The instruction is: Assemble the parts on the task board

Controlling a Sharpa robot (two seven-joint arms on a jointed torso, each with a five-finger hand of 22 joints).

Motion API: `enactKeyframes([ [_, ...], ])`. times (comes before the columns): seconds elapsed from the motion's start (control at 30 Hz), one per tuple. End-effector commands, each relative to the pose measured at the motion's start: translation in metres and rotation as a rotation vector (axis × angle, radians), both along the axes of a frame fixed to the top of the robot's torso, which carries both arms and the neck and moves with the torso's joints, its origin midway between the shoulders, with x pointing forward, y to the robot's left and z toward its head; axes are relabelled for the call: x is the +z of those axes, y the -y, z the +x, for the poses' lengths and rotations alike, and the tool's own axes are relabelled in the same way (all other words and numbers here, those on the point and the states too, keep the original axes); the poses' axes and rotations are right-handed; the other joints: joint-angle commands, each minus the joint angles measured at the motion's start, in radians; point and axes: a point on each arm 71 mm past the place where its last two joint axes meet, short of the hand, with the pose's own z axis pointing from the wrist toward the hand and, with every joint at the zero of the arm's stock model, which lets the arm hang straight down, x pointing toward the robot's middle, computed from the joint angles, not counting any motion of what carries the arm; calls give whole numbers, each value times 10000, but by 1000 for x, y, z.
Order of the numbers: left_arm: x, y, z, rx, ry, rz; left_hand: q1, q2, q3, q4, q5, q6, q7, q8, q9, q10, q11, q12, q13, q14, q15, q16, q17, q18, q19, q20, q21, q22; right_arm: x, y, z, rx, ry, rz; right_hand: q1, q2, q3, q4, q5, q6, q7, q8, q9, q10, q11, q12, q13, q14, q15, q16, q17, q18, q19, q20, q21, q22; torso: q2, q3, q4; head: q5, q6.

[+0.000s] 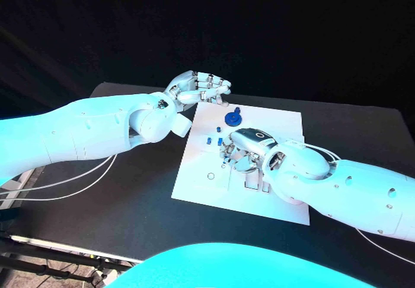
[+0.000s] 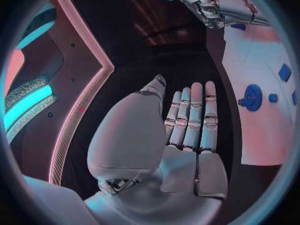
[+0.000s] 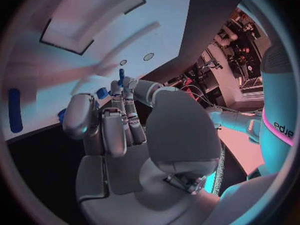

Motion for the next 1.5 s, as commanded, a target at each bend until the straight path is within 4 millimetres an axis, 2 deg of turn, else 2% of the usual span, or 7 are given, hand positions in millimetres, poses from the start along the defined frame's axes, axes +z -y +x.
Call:
enactKeyframes([
  [0.03,1,2,0,-96,82,-88,33,12,24,33,24,-63,190,-32,-9,-7,33,-7,-14,-74,5,-20,-10,42,72,-3,-37,-9,-2,-1,-1,20,159,-191,94,197,-13,-26,-19,36,50,40,8,376,-316,16,20,473,-7,-28,-14,-88,9,19,14,404,-1,0,1,12,0],
  [0.2,1,2,0,-116,66,-83,33,12,24,33,24,-63,190,-32,-9,-7,33,-7,-14,-74,5,-20,-10,42,72,-3,-37,-9,-6,-2,-3,45,51,-253,94,197,-13,-26,-19,36,50,40,8,376,-316,16,20,473,-7,-28,-14,-88,9,19,14,404,-3,-11,-6,44,0],
  [0.83,1,3,0,-155,42,-75,33,12,24,33,24,-63,190,-32,-9,-7,33,-7,-14,-74,5,-20,-10,42,72,-3,-37,-9,-12,-4,-5,68,-100,-371,87,210,-32,-32,-38,33,51,44,16,382,-303,9,19,471,-9,-27,-16,-91,16,23,32,418,1,2,-13,39,0],
  [1.1,1,3,0,-181,31,-71,24,17,24,37,23,-65,190,-24,-8,-12,34,5,-16,-75,6,-10,-30,43,97,-2,-72,-33,-15,-7,-6,131,-201,-578,81,225,-48,-39,-37,24,57,44,23,383,-299,-1,18,465,-7,-36,-35,-81,-4,27,-12,401,5,-3,10,33,0],
  [1.5,1,3,0,-192,21,-64,17,21,24,40,23,-65,190,-21,-7,-14,34,8,-17,-75,7,-7,-36,43,105,-1,-82,-40,-22,-8,-9,271,-345,-1106,42,223,-89,-37,-8,6,70,41,32,369,-287,-24,13,453,3,-58,-79,-61,-51,36,-112,358,-8,-10,-10,21,0],
])
